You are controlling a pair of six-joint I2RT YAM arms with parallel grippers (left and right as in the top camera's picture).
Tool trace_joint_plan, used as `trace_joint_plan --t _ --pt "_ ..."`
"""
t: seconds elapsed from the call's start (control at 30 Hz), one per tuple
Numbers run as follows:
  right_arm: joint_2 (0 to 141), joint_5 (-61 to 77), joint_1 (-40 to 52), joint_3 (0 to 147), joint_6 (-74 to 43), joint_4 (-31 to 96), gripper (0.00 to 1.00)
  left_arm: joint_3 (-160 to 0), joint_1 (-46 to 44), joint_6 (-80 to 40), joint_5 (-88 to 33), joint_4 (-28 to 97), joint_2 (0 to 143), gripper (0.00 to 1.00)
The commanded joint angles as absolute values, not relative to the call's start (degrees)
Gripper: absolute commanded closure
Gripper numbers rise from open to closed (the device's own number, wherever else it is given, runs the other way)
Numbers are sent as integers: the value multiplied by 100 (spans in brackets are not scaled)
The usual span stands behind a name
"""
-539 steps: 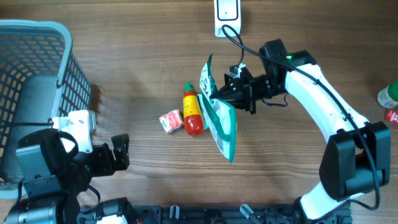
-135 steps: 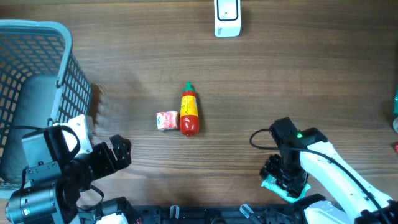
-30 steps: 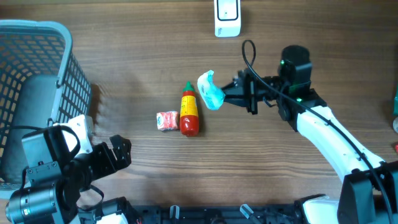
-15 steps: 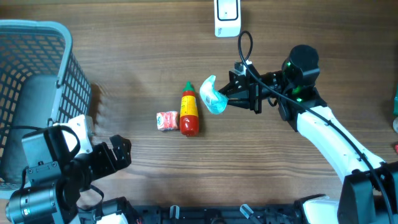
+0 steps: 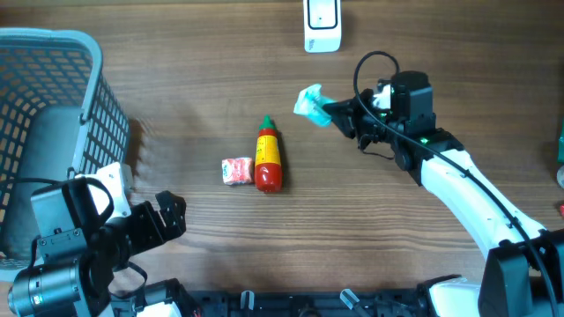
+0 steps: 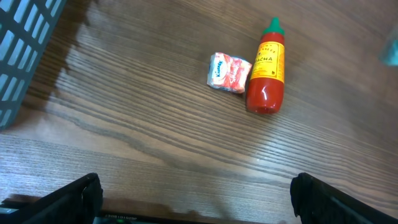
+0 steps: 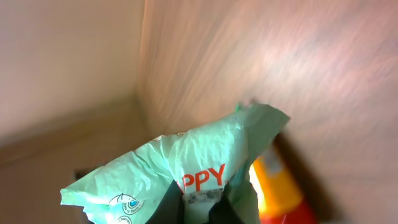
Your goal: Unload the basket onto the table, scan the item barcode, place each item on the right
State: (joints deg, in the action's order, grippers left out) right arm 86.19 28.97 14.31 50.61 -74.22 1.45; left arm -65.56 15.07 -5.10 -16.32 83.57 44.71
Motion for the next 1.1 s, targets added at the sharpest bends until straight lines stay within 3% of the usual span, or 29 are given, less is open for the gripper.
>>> trace_joint_plan --t 0.0,0.2,0.57,1.07 --pt "8611 1170 1417 5092 -6949 91 95 -6549 1514 -563 -1616 8344 4462 0" --pt "8820 357 1411 5151 -7478 69 95 -6549 1514 -561 -1616 8344 4462 0" --pt "9929 644 829 6243 -7196 366 95 -6549 1514 -561 -1616 8344 4462 0" --pt "13349 202 1035 11087 -6615 1334 95 -6549 1514 -563 -1616 8342 4462 0"
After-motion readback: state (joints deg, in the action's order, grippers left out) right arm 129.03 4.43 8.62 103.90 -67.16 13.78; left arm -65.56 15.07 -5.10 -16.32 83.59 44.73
